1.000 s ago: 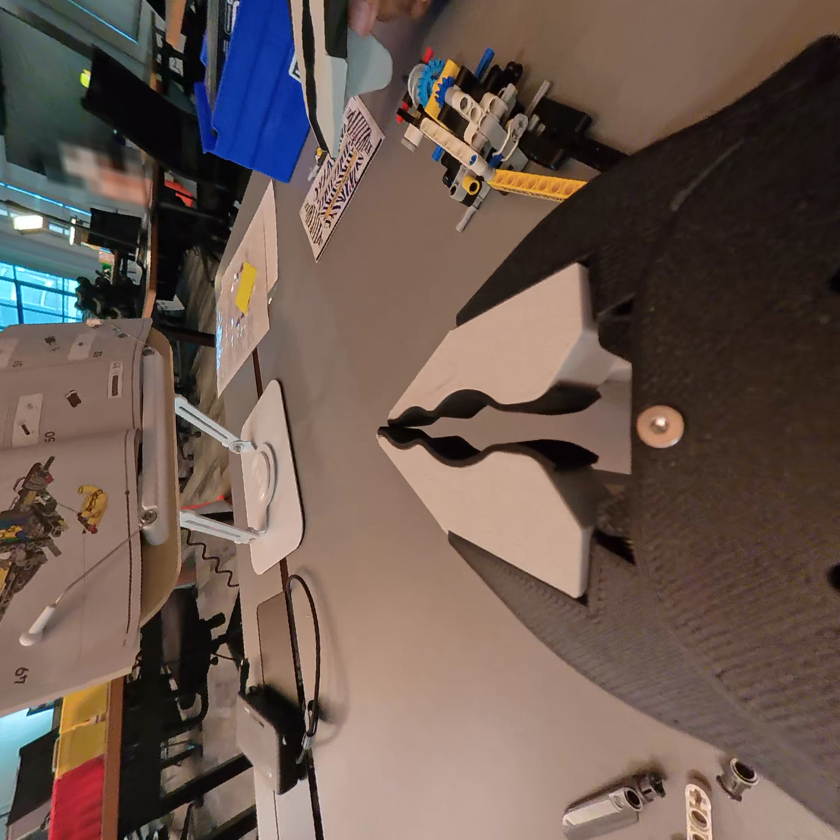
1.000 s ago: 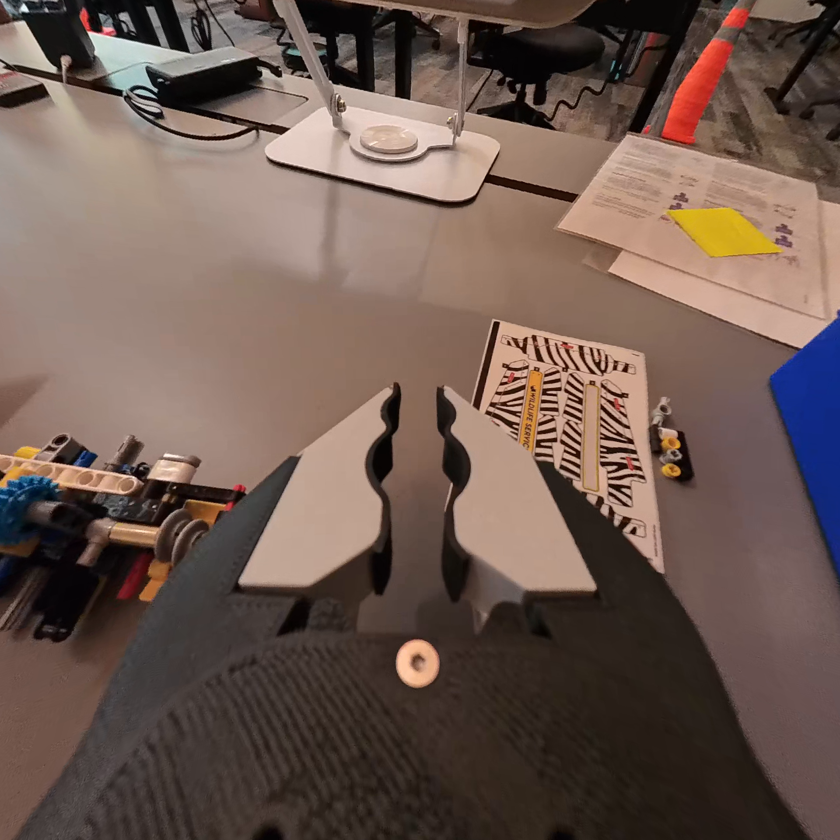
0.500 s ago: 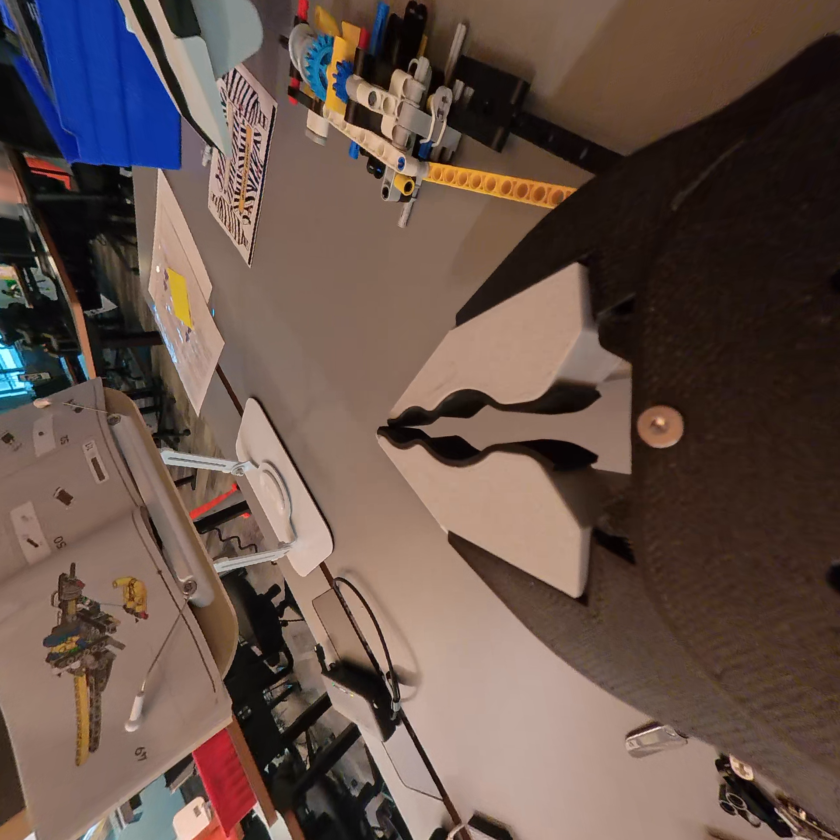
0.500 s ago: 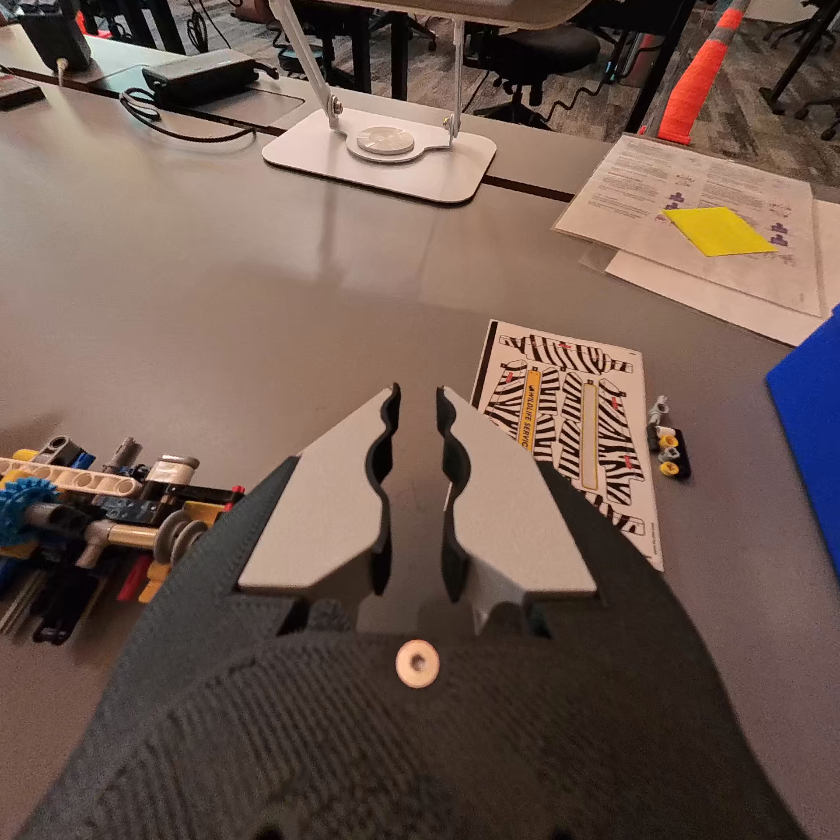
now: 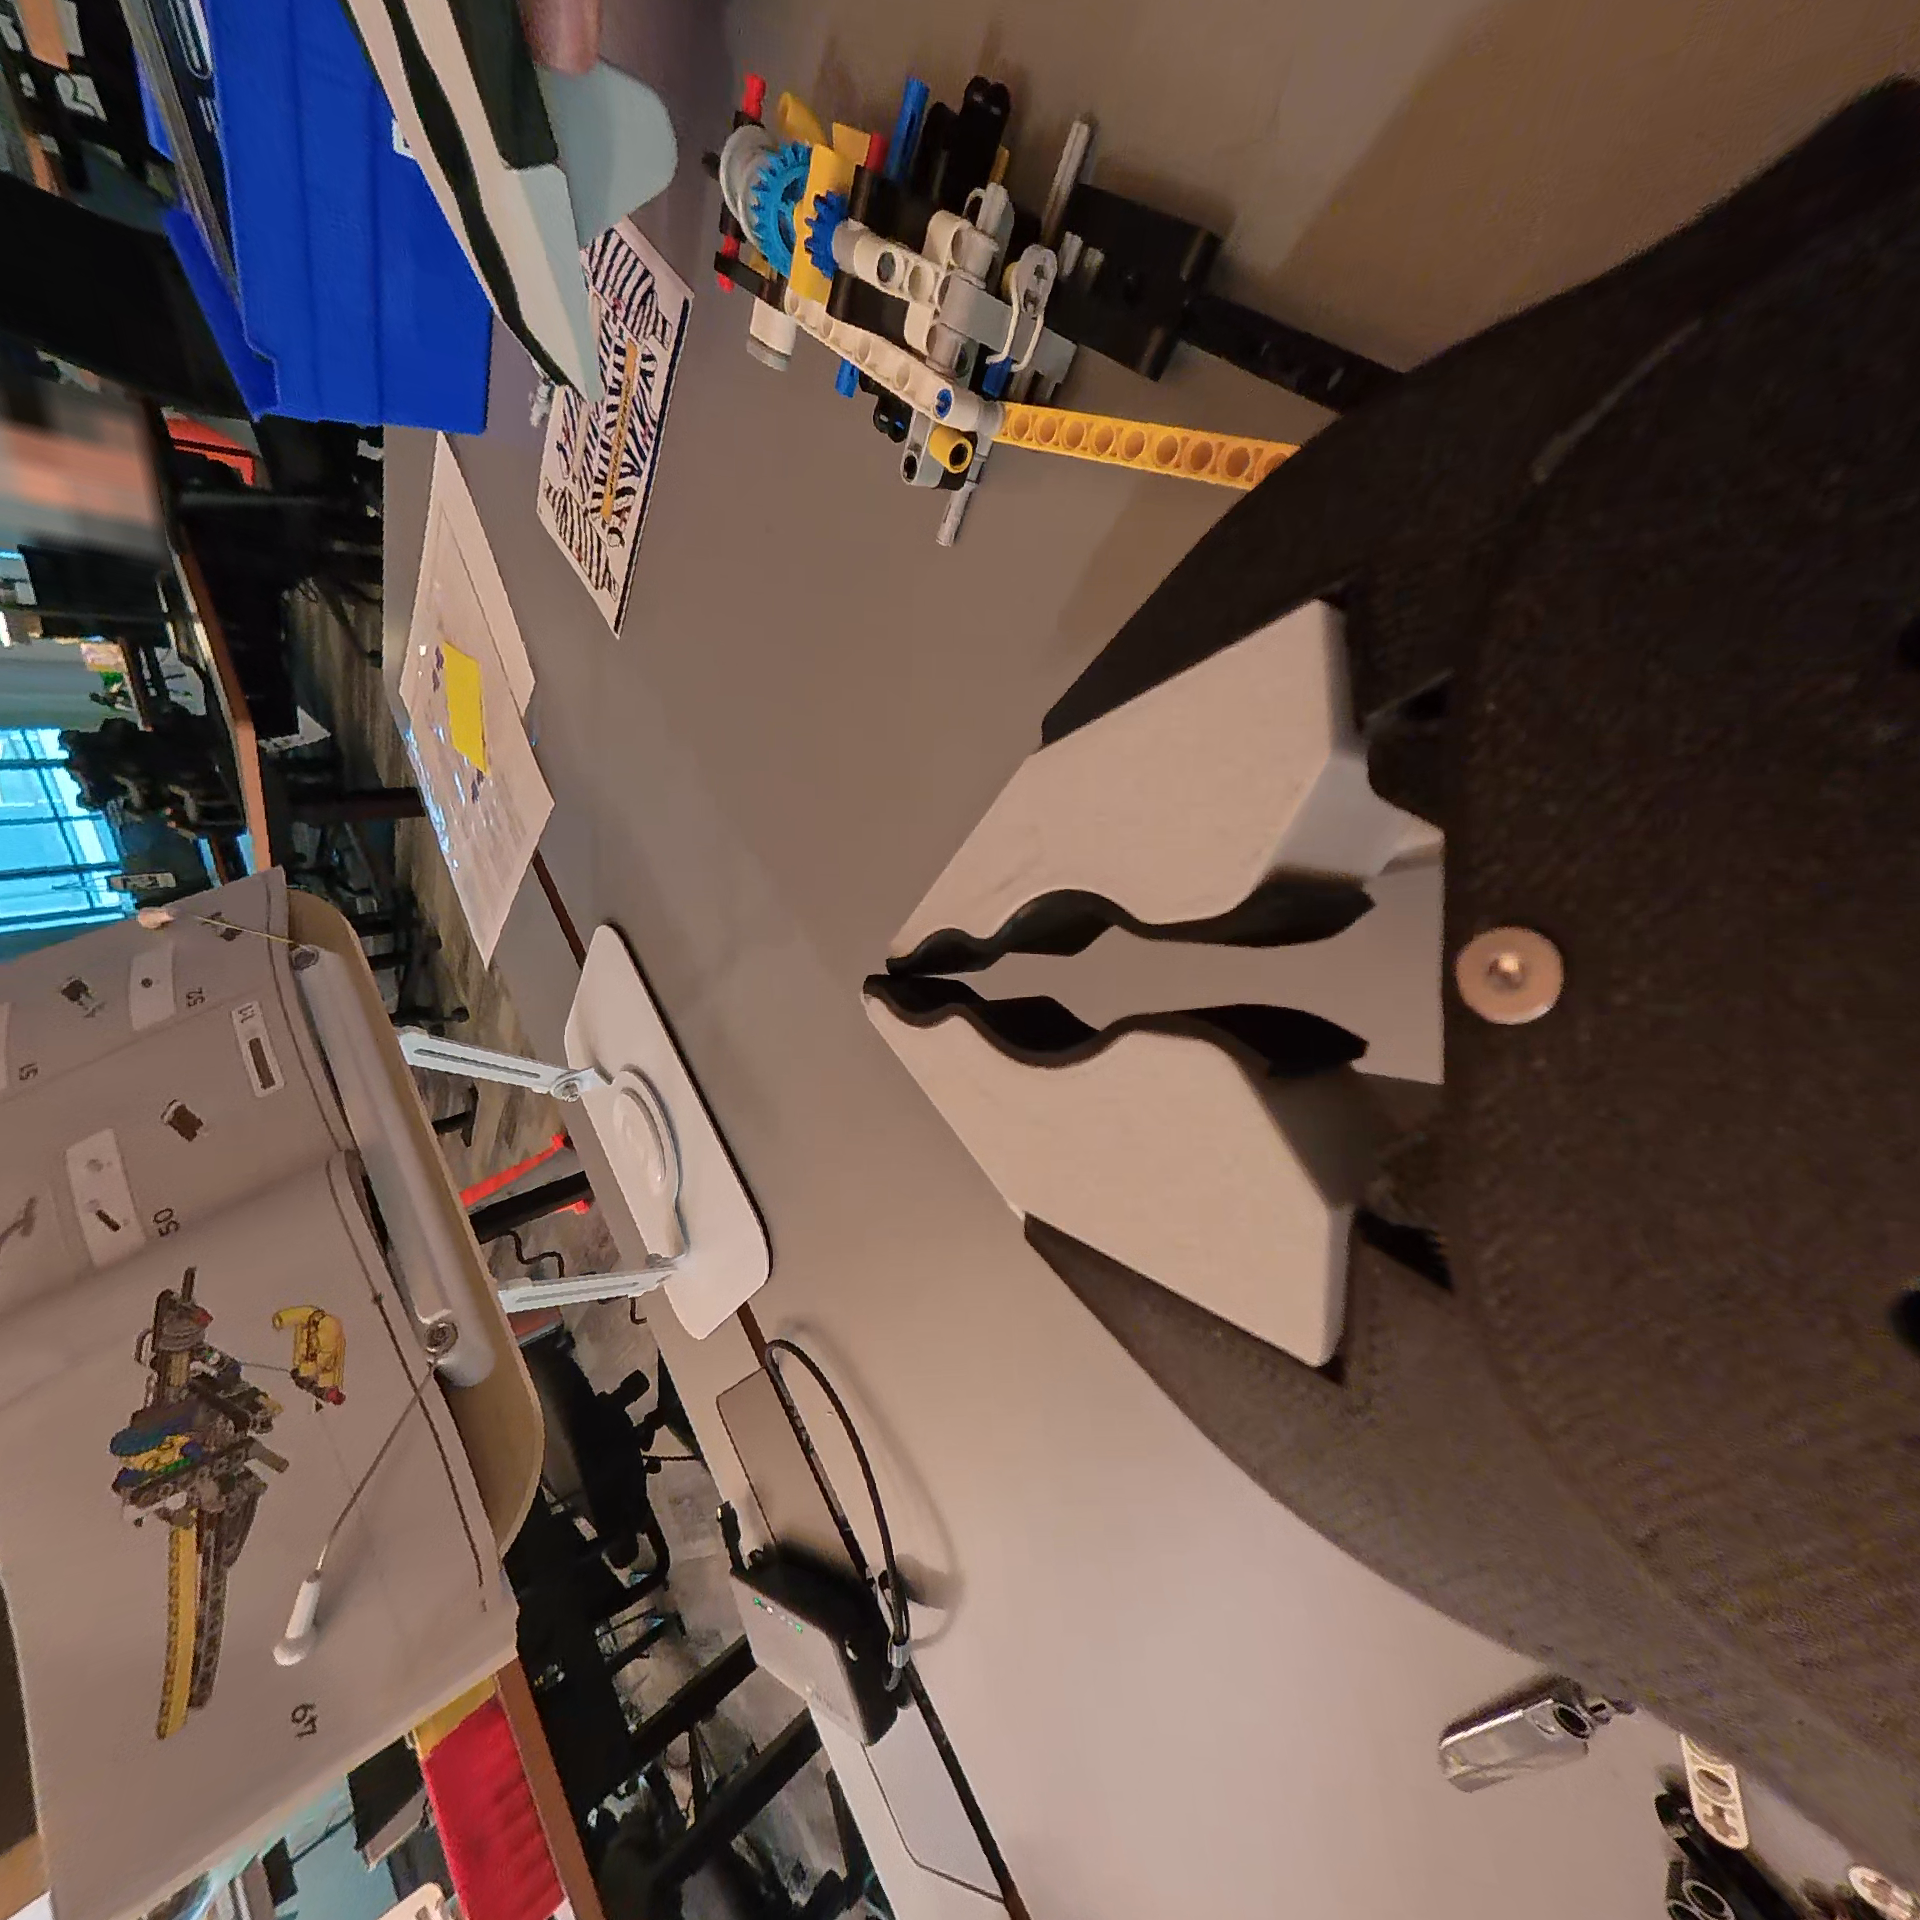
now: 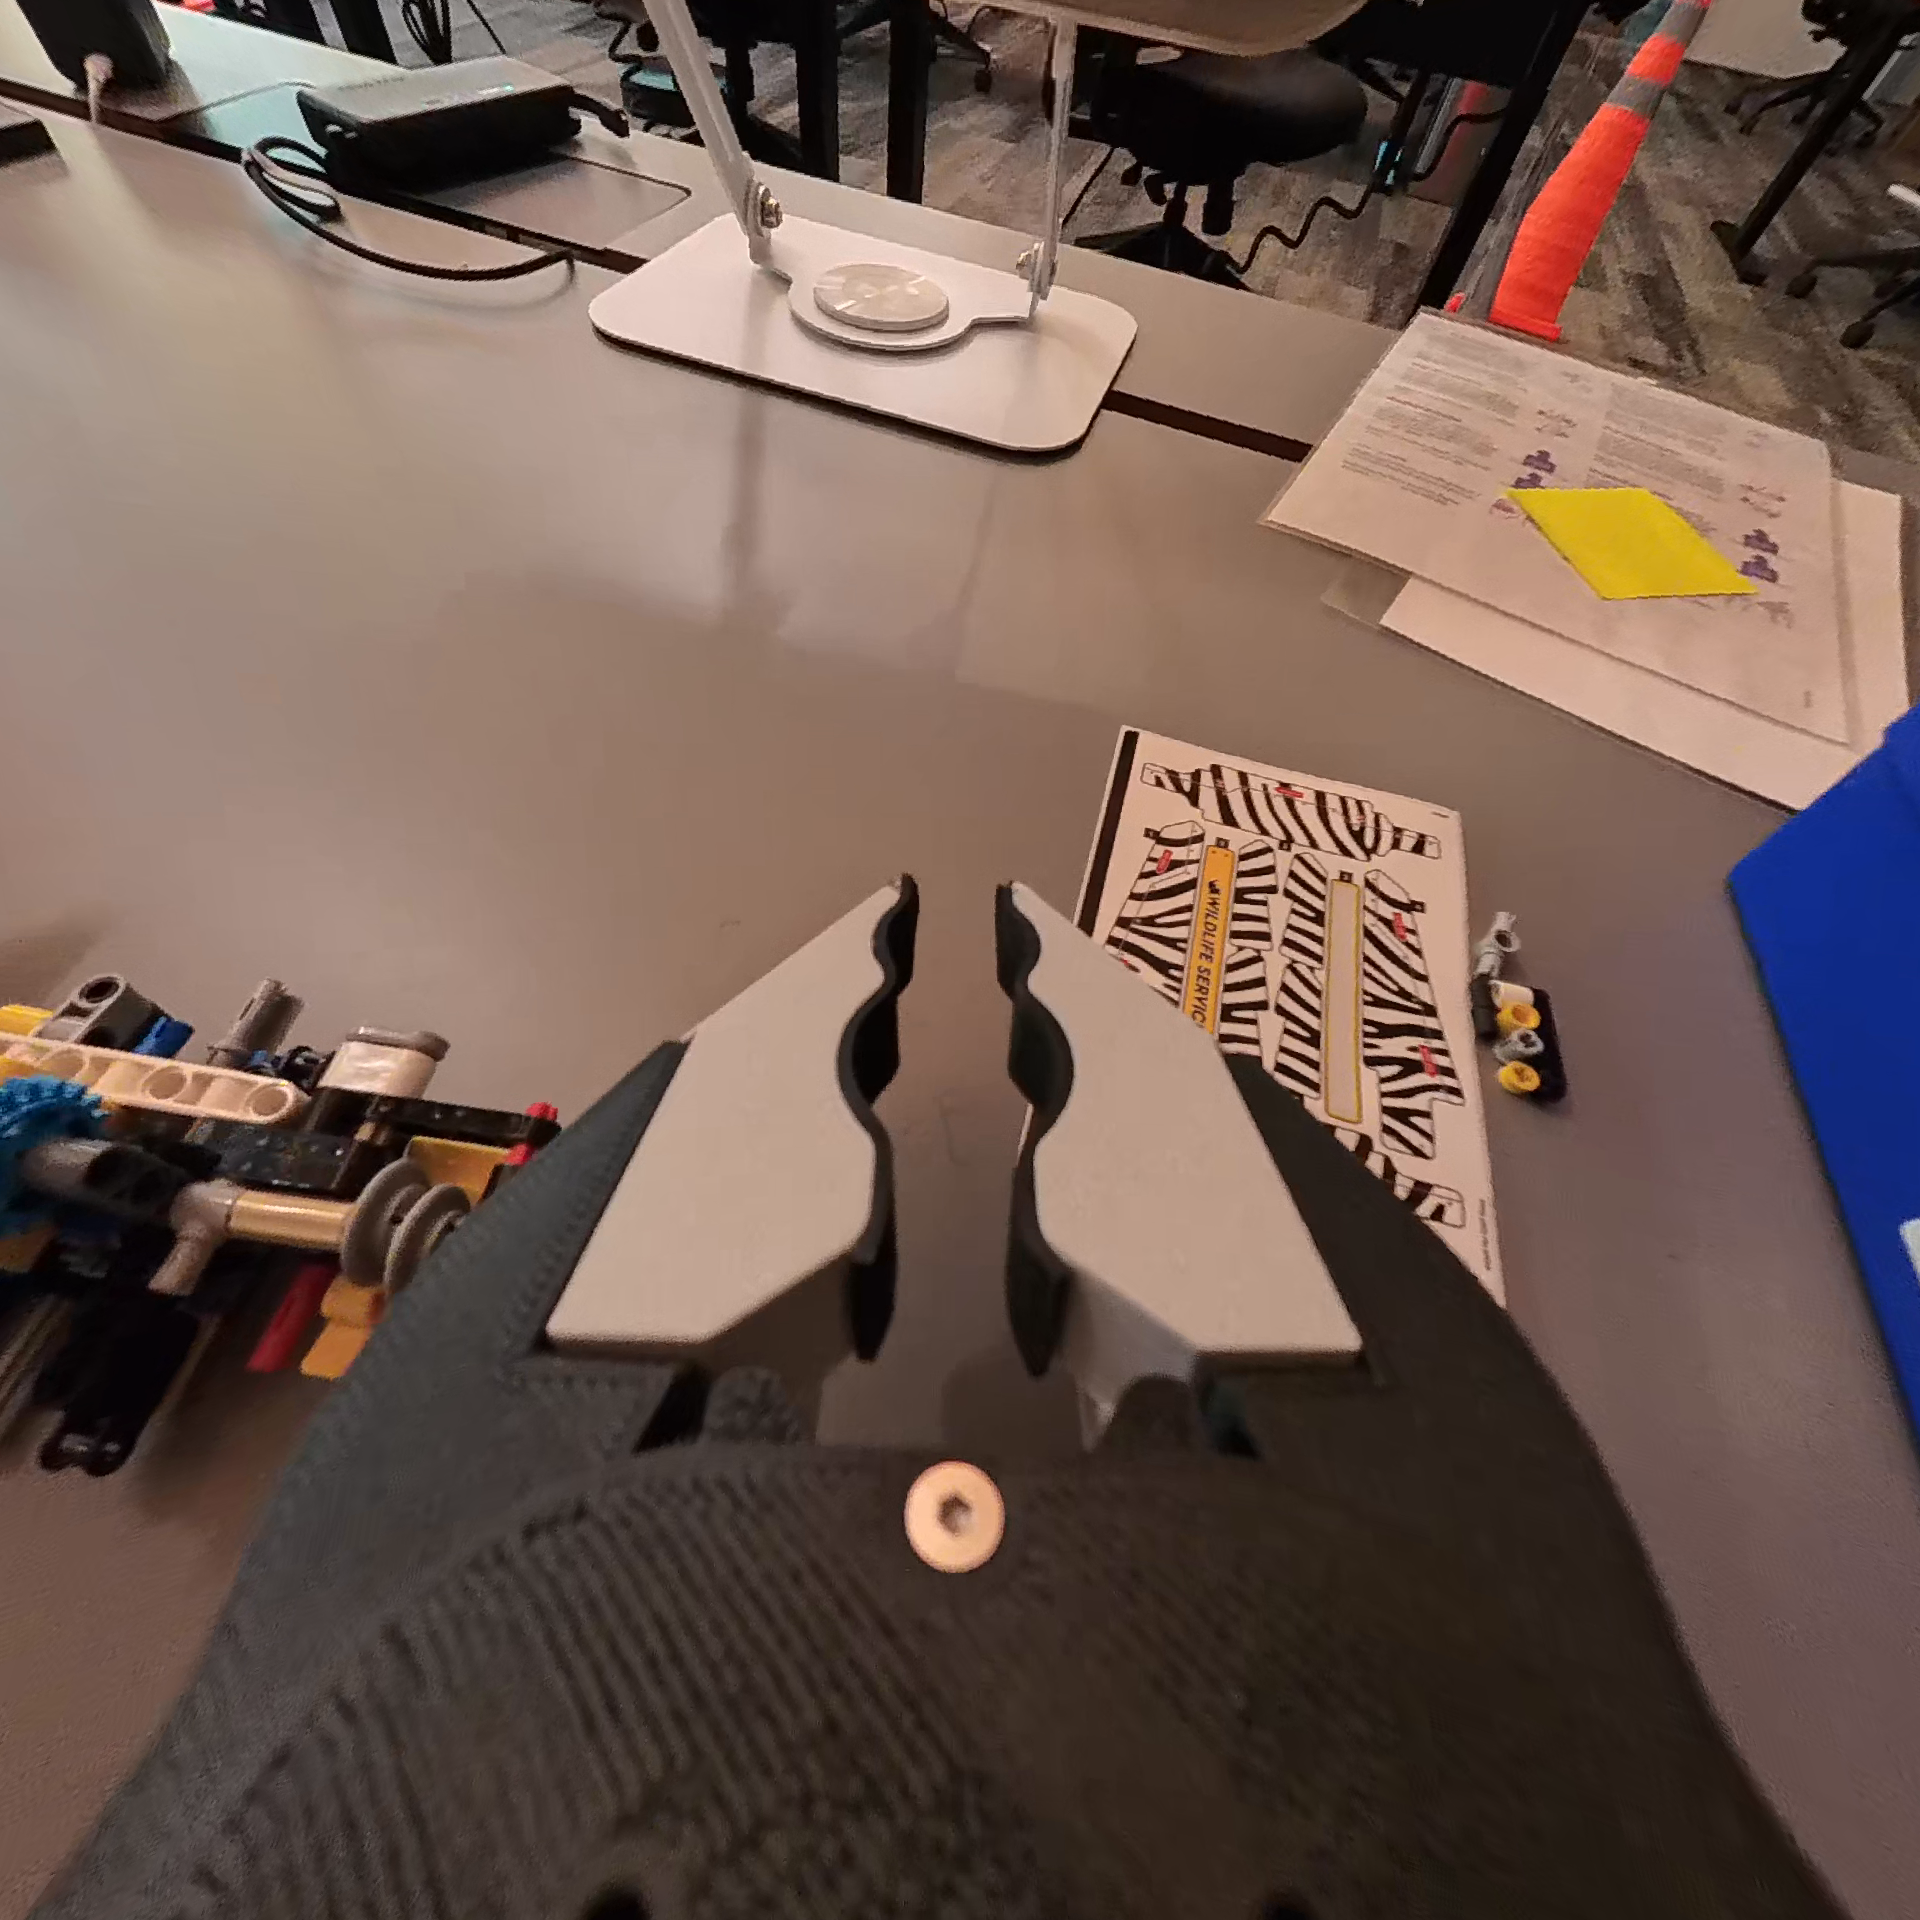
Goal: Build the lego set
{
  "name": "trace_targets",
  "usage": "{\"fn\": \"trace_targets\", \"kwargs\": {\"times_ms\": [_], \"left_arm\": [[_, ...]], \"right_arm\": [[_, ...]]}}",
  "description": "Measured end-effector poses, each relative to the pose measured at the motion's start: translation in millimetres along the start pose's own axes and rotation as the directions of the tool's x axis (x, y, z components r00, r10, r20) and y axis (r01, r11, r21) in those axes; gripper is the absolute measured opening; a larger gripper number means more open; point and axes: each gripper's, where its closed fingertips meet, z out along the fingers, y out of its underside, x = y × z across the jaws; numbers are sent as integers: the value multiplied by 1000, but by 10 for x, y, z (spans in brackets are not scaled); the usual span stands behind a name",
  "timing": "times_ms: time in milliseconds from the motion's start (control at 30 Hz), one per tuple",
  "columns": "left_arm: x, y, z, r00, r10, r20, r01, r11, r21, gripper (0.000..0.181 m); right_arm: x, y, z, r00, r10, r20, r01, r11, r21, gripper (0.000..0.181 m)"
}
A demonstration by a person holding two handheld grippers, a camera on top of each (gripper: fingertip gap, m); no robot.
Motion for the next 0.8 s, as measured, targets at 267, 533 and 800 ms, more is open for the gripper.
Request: {"fn": "trace_targets", "kwargs": {"times_ms": [267,533,800], "left_arm": [[0,-7,-5,1000,-6,-6,6,1000,6,0],[6,-10,-6,1000,-2,-9,2,1000,8,0],[-641,-160,-252,978,-154,144,152,988,26,0]], "right_arm": [[-12,7,7,1000,-14,-2,14,1000,-5,13],[-5,0,0,1000,-3,2,3,1000,1,13],[8,-1,-2,1000,13,7,-13,1000,2,14]]}}
